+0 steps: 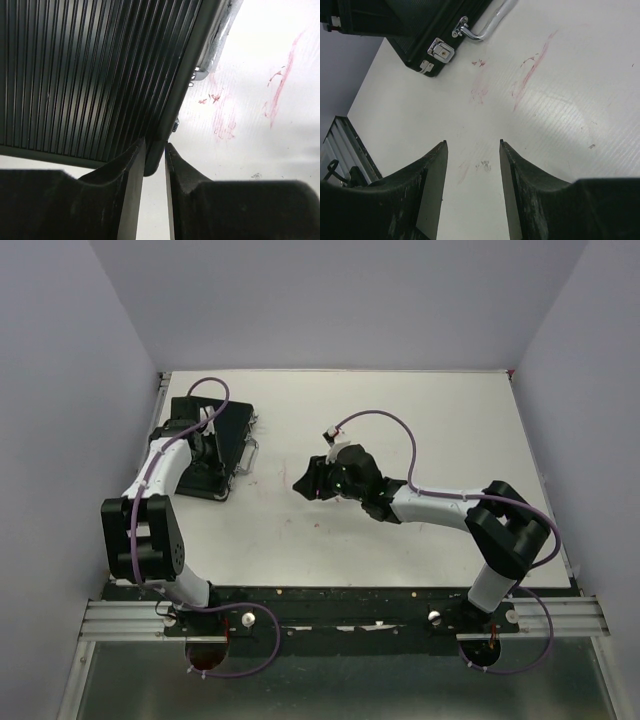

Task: Pack up texas hold em set

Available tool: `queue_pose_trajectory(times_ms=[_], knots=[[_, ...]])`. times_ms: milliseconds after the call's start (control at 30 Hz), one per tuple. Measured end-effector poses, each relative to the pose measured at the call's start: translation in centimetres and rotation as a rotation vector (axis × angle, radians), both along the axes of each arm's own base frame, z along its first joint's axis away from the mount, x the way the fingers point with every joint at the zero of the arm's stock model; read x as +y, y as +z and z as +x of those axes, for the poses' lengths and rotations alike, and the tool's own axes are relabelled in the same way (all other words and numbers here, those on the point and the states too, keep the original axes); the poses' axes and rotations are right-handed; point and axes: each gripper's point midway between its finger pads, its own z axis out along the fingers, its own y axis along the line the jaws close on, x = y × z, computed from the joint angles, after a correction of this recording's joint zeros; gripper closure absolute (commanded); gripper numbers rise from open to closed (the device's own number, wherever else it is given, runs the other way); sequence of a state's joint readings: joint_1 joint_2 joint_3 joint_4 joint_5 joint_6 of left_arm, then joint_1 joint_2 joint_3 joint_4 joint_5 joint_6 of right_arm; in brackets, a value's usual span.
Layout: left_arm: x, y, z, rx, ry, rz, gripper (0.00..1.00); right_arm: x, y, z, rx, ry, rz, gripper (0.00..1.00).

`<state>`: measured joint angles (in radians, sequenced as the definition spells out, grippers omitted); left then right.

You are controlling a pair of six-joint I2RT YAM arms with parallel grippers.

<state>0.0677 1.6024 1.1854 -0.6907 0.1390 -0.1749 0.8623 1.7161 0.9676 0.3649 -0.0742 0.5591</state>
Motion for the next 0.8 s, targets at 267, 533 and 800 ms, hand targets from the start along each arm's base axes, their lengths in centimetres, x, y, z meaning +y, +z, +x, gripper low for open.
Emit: queue_pose_trajectory(times_ms=[267,533,800], knots=[[-1.8,5.2,0.2,-0.179,-0.039,0.001,0.66,-1.5,0.1,0.8,-0.001,-0.033,-0.010,0.46],[-3.9,9.3,4.8,-0.295,-0.040,-0.030,0.66,-5.8,1.5,2.4,-0.025,-0.116,0.001,0.46],[-7.2,9.5,12.6,-0.321,-0.009,-0.108,0.66,-8.5,2.8,2.2,-0.059,-0.151,-0.012,0.46]])
